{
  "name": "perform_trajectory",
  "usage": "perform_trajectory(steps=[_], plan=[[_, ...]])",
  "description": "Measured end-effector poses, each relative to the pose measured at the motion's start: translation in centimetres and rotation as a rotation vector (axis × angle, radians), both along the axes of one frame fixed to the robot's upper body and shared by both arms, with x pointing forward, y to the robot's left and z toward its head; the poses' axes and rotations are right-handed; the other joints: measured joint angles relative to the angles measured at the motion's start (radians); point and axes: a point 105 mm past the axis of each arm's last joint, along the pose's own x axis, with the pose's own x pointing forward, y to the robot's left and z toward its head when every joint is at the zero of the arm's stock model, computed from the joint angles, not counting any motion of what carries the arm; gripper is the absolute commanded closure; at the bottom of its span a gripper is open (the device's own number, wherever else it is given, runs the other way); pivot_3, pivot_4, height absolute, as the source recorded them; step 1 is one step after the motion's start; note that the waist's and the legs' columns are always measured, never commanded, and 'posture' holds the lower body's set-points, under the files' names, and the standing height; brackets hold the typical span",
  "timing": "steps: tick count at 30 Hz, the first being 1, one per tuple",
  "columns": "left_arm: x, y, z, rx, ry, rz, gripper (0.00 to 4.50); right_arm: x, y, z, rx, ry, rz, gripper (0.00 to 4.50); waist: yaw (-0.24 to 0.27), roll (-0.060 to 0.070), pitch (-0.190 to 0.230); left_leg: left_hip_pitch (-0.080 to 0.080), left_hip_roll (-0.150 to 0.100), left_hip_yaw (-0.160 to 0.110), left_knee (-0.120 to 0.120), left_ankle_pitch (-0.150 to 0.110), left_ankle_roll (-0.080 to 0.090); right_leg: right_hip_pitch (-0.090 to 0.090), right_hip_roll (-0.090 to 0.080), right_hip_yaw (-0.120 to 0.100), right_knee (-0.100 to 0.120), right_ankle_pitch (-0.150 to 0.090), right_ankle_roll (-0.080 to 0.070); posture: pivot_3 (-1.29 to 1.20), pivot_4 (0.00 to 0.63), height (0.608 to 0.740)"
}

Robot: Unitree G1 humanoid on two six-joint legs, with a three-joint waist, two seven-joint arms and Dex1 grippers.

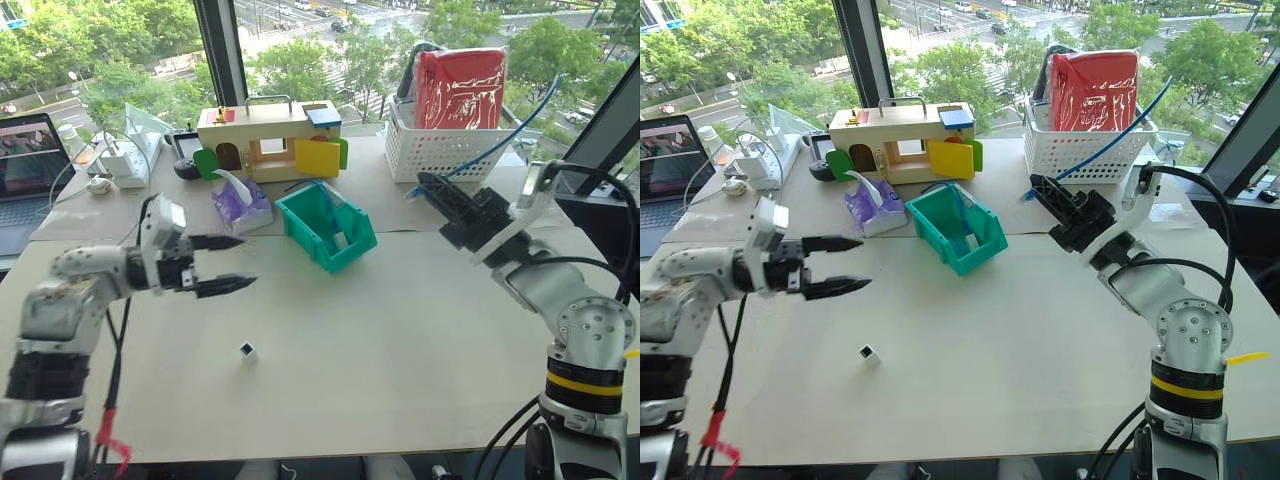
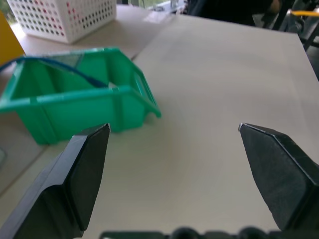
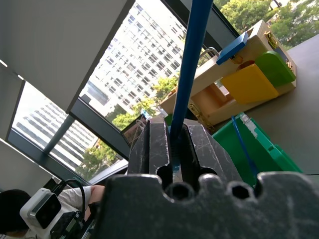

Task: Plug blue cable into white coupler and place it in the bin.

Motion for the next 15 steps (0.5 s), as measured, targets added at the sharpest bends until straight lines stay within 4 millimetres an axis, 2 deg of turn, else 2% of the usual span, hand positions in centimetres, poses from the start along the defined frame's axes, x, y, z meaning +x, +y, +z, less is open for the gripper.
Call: perform_trajectory(steps=[5, 9, 12, 15], plan=[[0.1, -1.3, -1.5, 0.007, 0.025, -0.009, 0.04, 0.0, -0.2, -0.3, -0.004, 0.007, -0.009, 4.5, -0.002, 0.0, 0.0, 0.0, 0.0, 0.0, 0.0, 0.0, 0.0, 0.0, 0.0, 0.0, 0.0, 0.0, 0.0, 0.0, 0.15, 0.74], [0.7, -1.8, -1.4, 0.024, 0.005, -0.014, 0.04, 0.0, -0.3, -0.3, -0.005, 0.007, -0.015, 4.5, -0.002, 0.0, 0.0, 0.0, 0.0, 0.0, 0.0, 0.0, 0.0, 0.0, 0.0, 0.0, 0.001, 0.0, 0.0, 0.0, 0.15, 0.74], [1.0, -2.2, -1.4, 0.015, 0.019, -0.021, 0.82, 0.0, -0.3, -0.4, -0.007, 0.007, -0.018, 4.5, -0.002, 0.0, 0.0, 0.0, 0.0, 0.0, 0.0, 0.0, 0.0, 0.0, 0.0, 0.0, 0.001, 0.0, 0.0, 0.0, 0.15, 0.74], [0.8, -2.5, -1.5, 0.014, 0.058, -0.054, 1.93, 0.0, -0.4, -0.5, -0.009, 0.012, -0.021, 4.5, -0.005, 0.0, 0.0, 0.0, 0.0, 0.0, 0.0, 0.0, 0.0, 0.0, 0.0, 0.0, 0.001, 0.0, 0.0, 0.0, 0.15, 0.74]])
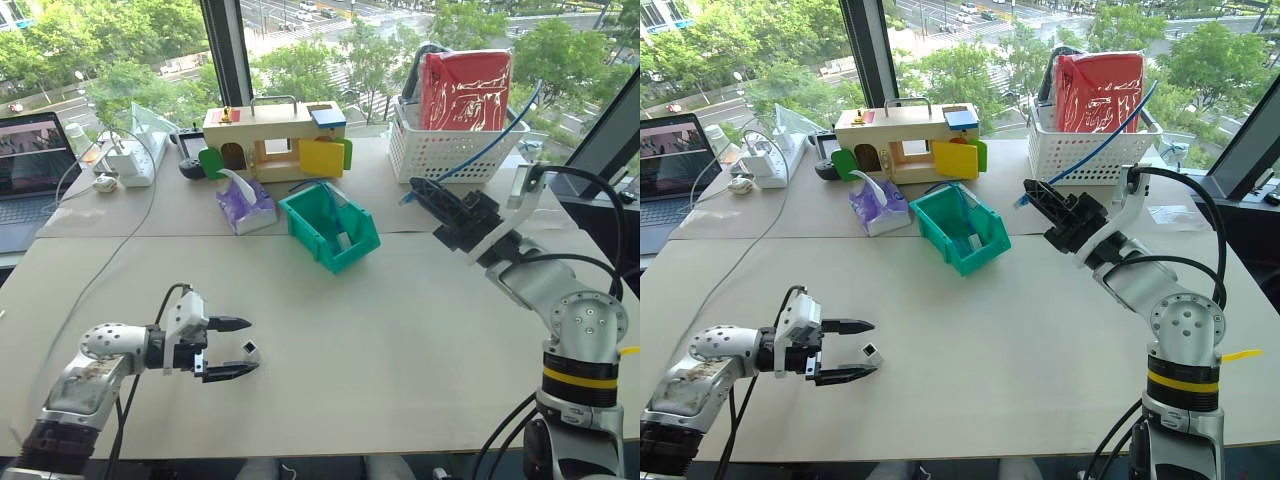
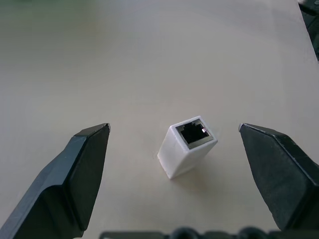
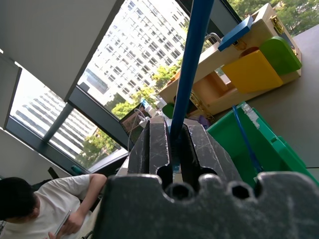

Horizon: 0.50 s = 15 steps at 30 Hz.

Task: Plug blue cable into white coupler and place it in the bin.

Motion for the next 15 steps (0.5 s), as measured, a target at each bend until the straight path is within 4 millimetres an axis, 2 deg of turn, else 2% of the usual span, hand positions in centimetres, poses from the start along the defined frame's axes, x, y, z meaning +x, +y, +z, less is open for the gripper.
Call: perform_trajectory(steps=[5, 9, 15], plan=[[-0.2, -0.3, 0.5, -0.03, 0.044, -0.024, 3.68, 0.0, 0.0, 0.0, 0.005, 0.001, 0.001, 4.5, -0.006, 0.0, 0.0, 0.0, 0.0, 0.0, 0.0, 0.0, 0.0, 0.0, 0.0, 0.0, 0.001, 0.0, 0.0, 0.0, 0.15, 0.74], [0.2, -0.4, 0.8, -0.025, 0.039, -0.015, 3.71, 0.0, 0.1, 0.0, 0.008, 0.002, 0.002, 4.5, -0.005, 0.0, 0.0, 0.0, 0.0, 0.0, 0.0, 0.0, 0.0, 0.0, 0.0, 0.0, 0.001, 0.0, 0.0, 0.0, 0.15, 0.74], [2.4, -1.9, 2.1, -0.084, -0.033, 0.078, 3.71, 0.0, 0.1, 0.0, 0.009, 0.001, 0.001, 4.5, -0.003, 0.0, 0.0, 0.0, 0.0, 0.0, 0.0, 0.0, 0.0, 0.0, 0.0, 0.0, 0.001, 0.0, 0.0, 0.0, 0.15, 0.74]])
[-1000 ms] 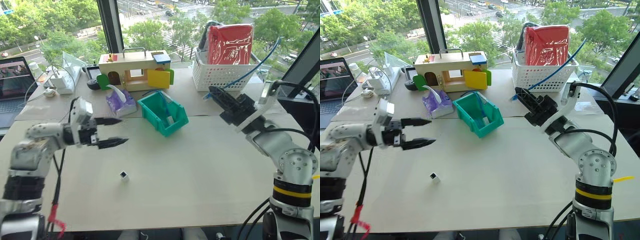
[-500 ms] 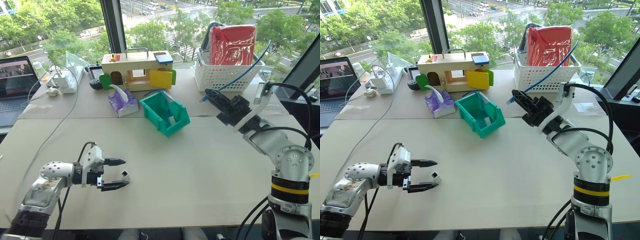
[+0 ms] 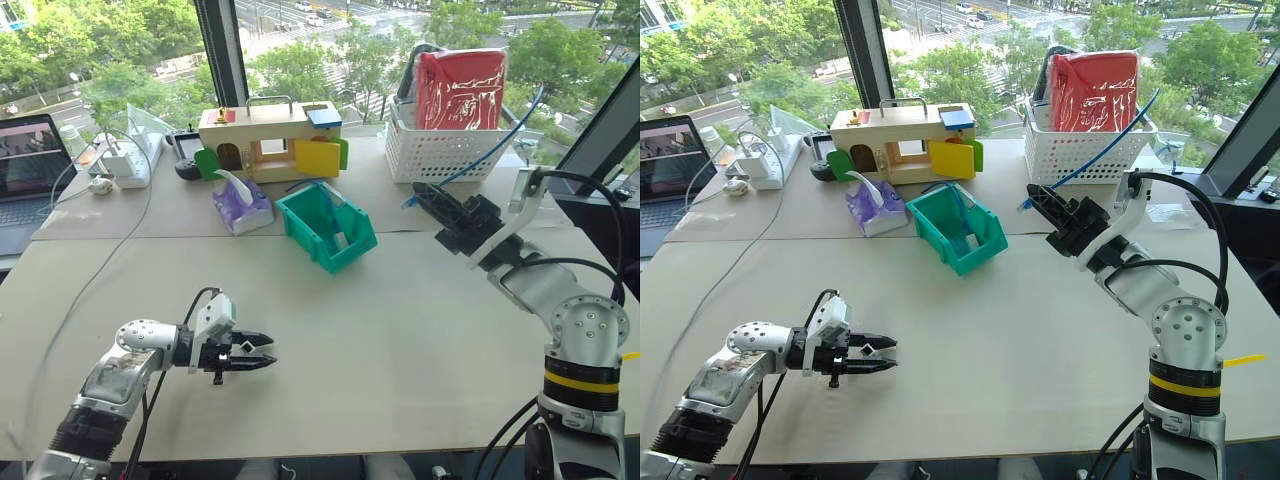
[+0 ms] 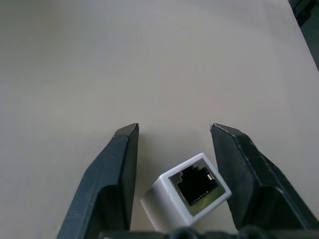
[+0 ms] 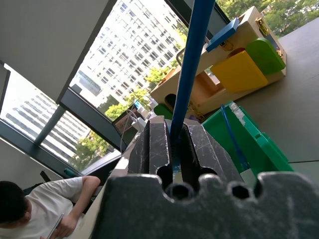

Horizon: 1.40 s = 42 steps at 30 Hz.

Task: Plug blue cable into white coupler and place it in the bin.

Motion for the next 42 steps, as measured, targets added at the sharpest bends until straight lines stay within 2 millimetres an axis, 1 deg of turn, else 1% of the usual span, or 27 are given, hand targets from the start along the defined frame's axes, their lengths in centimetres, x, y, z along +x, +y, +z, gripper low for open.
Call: perform_trajectory(steps=[3, 6, 7, 9, 10, 12, 14, 16, 19, 21, 23, 26, 29, 32, 35, 38, 40, 41, 42], plan=[[2.0, -0.8, 1.4, -0.052, -0.058, 0.094, 3.71, 0.0, 0.0, 0.0, 0.0, 0.0, -0.001, 4.5, 0.001, 0.0, 0.0, 0.0, 0.0, 0.0, 0.0, 0.0, 0.0, 0.0, 0.0, 0.0, 0.0, 0.0, 0.0, 0.0, 0.15, 0.74], [5.3, -1.7, 3.0, -0.117, -0.131, 0.29, 3.71, 0.0, 0.0, 0.0, 0.001, -0.001, 0.001, 4.5, 0.003, 0.0, 0.0, 0.0, 0.0, 0.0, 0.001, 0.0, 0.0, 0.001, 0.0, 0.0, 0.0, 0.0, 0.0, 0.0, 0.15, 0.74], [5.8, -1.9, 3.0, -0.132, -0.133, 0.333, 3.71, 0.0, 0.0, 0.0, 0.002, -0.001, 0.001, 4.5, 0.002, 0.0, 0.0, 0.0, 0.0, 0.0, 0.001, 0.0, 0.0, 0.001, 0.0, 0.0, -0.001, 0.0, 0.0, 0.0, 0.15, 0.74], [7.1, -2.7, 2.4, -0.165, -0.117, 0.492, 3.71, 0.0, 0.0, 0.0, 0.003, -0.002, 0.0, 4.5, 0.001, 0.0, 0.0, 0.0, 0.0, 0.0, 0.001, 0.0, 0.0, 0.001, 0.0, 0.0, -0.001, 0.0, 0.0, 0.0, 0.15, 0.74], [7.4, -3.2, 1.7, -0.158, -0.098, 0.559, 3.71, 0.0, 0.0, 0.0, 0.004, -0.002, 0.0, 4.5, 0.001, 0.0, 0.0, 0.0, 0.0, 0.0, 0.001, 0.0, 0.0, 0.001, 0.0, 0.0, -0.002, 0.0, 0.0, 0.0, 0.15, 0.74], [7.5, -3.9, 0.3, -0.14, -0.054, 0.672, 3.71, 0.0, 0.1, 0.0, 0.006, -0.002, 0.002, 4.5, 0.0, 0.0, 0.0, -0.001, 0.0, 0.0, 0.001, 0.0, 0.0, 0.001, 0.0, 0.0, -0.002, 0.0, 0.0, 0.0, 0.15, 0.74], [7.5, -4.0, 0.2, -0.136, -0.054, 0.757, 3.71, 0.0, 0.1, 0.0, 0.007, -0.002, 0.001, 4.5, 0.0, 0.0, 0.0, 0.0, 0.0, 0.0, 0.001, 0.0, 0.0, 0.0, 0.0, 0.0, -0.002, 0.0, 0.0, 0.0, 0.15, 0.74], [7.7, -3.0, 0.5, -0.129, -0.076, 0.871, 3.71, 0.0, 0.1, 0.1, 0.009, -0.003, 0.002, 4.5, -0.001, 0.0, 0.0, 0.0, -0.001, 0.0, 0.001, 0.0, 0.0, 0.001, 0.0, 0.0, -0.001, 0.0, 0.0, 0.0, 0.15, 0.74], [7.7, -0.3, 0.4, -0.089, -0.111, 1.049, 3.71, -0.1, 0.3, 0.0, 0.018, -0.003, 0.009, 4.5, -0.001, 0.0, -0.001, 0.0, -0.001, 0.0, 0.001, 0.0, 0.0, 0.001, 0.0, 0.0, 0.0, 0.0, 0.0, 0.0, 0.15, 0.74], [7.7, 2.2, 0.2, -0.065, -0.123, 1.172, 3.71, -0.1, 0.3, 0.0, 0.019, -0.003, 0.009, 4.5, 0.001, 0.0, -0.001, 0.0, -0.001, 0.0, 0.001, 0.0, 0.0, 0.001, 0.0, 0.0, -0.001, 0.0, 0.0, 0.0, 0.15, 0.74], [7.6, 4.1, 0.4, -0.047, -0.152, 1.258, 3.71, -0.1, 0.4, 0.0, 0.022, -0.003, 0.011, 4.5, 0.003, 0.0, -0.001, 0.0, -0.001, 0.0, 0.001, 0.0, 0.0, 0.001, 0.0, 0.0, -0.001, 0.0, 0.0, 0.0, 0.15, 0.74], [7.5, 6.1, 1.2, -0.056, -0.205, 1.345, 3.71, -0.1, 0.4, 0.0, 0.023, -0.003, 0.013, 4.5, 0.009, 0.0, -0.001, 0.0, -0.001, 0.0, 0.002, 0.0, 0.0, 0.001, 0.0, 0.0, -0.001, 0.0, 0.0, 0.0, 0.15, 0.74], [7.4, 7.2, 1.6, -0.078, -0.231, 1.406, 3.71, -0.1, 0.5, 0.0, 0.024, -0.005, 0.016, 4.5, 0.015, 0.0, -0.001, 0.0, -0.001, 0.0, 0.002, 0.0, 0.0, 0.001, 0.0, 0.0, -0.002, 0.0, 0.0, 0.0, 0.15, 0.74], [7.3, 8.4, 1.0, -0.089, -0.211, 1.48, 3.71, -0.1, 0.5, 0.2, 0.024, -0.011, 0.018, 4.5, 0.017, 0.0, -0.001, 0.0, -0.001, 0.0, 0.002, 0.0, 0.0, 0.001, 0.0, 0.0, -0.002, 0.0, 0.0, 0.0, 0.15, 0.74], [7.3, 8.5, 0.0, -0.106, -0.166, 1.507, 3.71, -0.1, 0.6, 0.3, 0.025, -0.014, 0.02, 4.5, 0.021, 0.0, -0.001, -0.001, -0.001, 0.0, 0.002, 0.0, 0.0, 0.001, 0.0, 0.0, -0.002, 0.001, 0.0, 0.0, 0.15, 0.74], [7.3, 8.4, -0.1, -0.124, -0.165, 1.507, 3.71, 0.0, 0.6, 0.4, 0.025, -0.016, 0.022, 4.5, 0.021, 0.0, -0.001, -0.001, -0.001, 0.0, 0.002, 0.0, 0.0, 0.001, 0.0, 0.0, -0.002, 0.001, 0.0, 0.0, 0.15, 0.74], [7.4, 8.4, -0.2, -0.131, -0.164, 1.505, 2.69, 0.0, 0.6, 0.4, 0.027, -0.015, 0.022, 4.5, 0.021, 0.0, -0.001, 0.0, -0.001, 0.0, 0.002, 0.0, 0.0, 0.001, 0.0, 0.0, -0.002, 0.001, 0.0, 0.0, 0.15, 0.74], [7.4, 8.3, -0.3, -0.132, -0.159, 1.504, 2.46, 0.0, 0.6, 0.5, 0.027, -0.015, 0.022, 4.5, 0.021, 0.0, -0.001, 0.0, -0.001, 0.0, 0.002, 0.0, 0.0, 0.001, 0.0, 0.0, -0.002, 0.001, 0.0, 0.0, 0.15, 0.74], [7.4, 8.3, -0.5, -0.13, -0.152, 1.503, 2.04, 0.0, 0.6, 0.5, 0.027, -0.015, 0.022, 4.5, 0.021, 0.0, -0.001, -0.001, -0.001, 0.0, 0.002, 0.0, 0.0, 0.001, 0.0, 0.0, -0.002, 0.001, 0.0, 0.0, 0.15, 0.74]])
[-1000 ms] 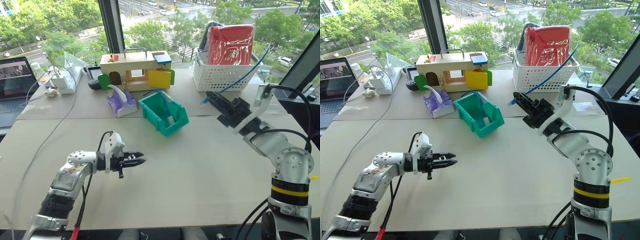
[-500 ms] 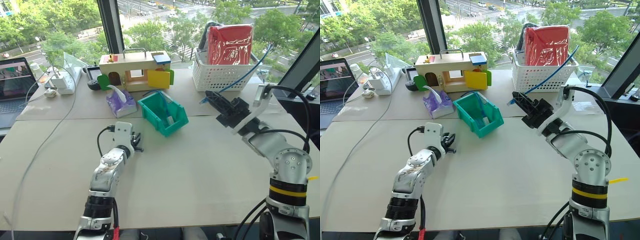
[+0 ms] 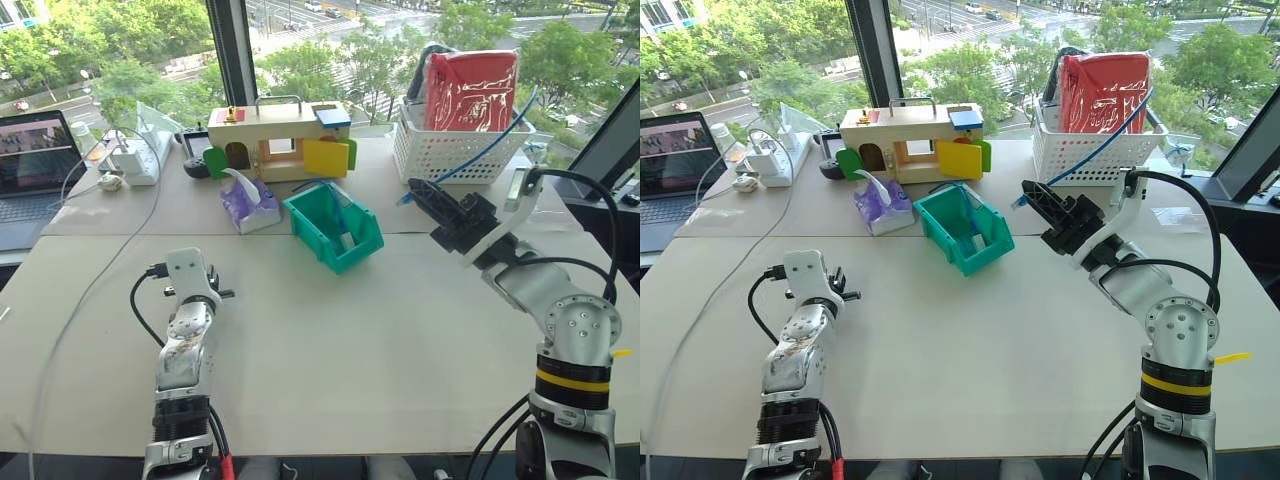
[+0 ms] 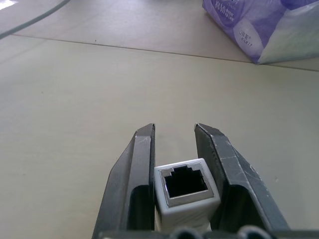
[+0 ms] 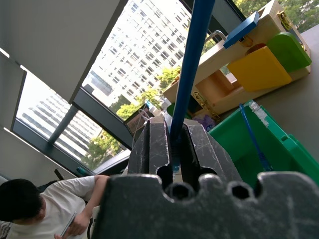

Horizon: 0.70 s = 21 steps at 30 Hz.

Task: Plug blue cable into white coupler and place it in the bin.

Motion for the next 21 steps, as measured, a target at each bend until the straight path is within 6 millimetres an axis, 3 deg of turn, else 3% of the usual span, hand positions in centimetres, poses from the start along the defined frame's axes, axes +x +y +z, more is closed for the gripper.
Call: perform_trajectory(steps=[5, 6, 15, 21], plan=[[-0.4, -0.3, -0.6, -0.012, 0.01, -0.004, 0.2, 0.0, 0.0, 0.0, 0.0, 0.0, 0.0, 4.5, -0.002, 0.0, 0.0, 0.0, 0.0, 0.0, 0.0, 0.0, 0.0, 0.0, 0.0, 0.0, 0.0, 0.0, 0.0, 0.0, 0.15, 0.74], [-0.5, -0.3, -0.6, -0.013, 0.009, -0.004, 0.05, 0.0, 0.0, 0.0, 0.0, 0.0, 0.0, 4.5, -0.002, 0.0, 0.0, 0.0, 0.0, 0.0, 0.0, 0.0, 0.0, 0.0, 0.0, 0.0, 0.0, 0.0, 0.0, 0.0, 0.15, 0.74], [-0.7, -1.0, -0.4, 0.0, -0.012, -0.055, 0.05, 0.0, 0.0, 0.0, 0.0, 0.001, -0.001, 4.5, 0.0, 0.0, 0.0, 0.0, 0.0, 0.0, 0.0, 0.0, 0.0, 0.0, 0.0, 0.0, 0.0, 0.0, 0.0, 0.0, 0.15, 0.74], [-0.9, -2.1, 3.6, 0.078, -0.186, -0.166, 0.05, 0.1, 0.0, -0.1, 0.001, 0.004, -0.001, 4.5, -0.002, 0.0, 0.0, 0.0, 0.0, 0.0, 0.0, 0.0, 0.0, 0.0, 0.0, 0.0, 0.0, 0.0, 0.0, 0.0, 0.15, 0.74]])
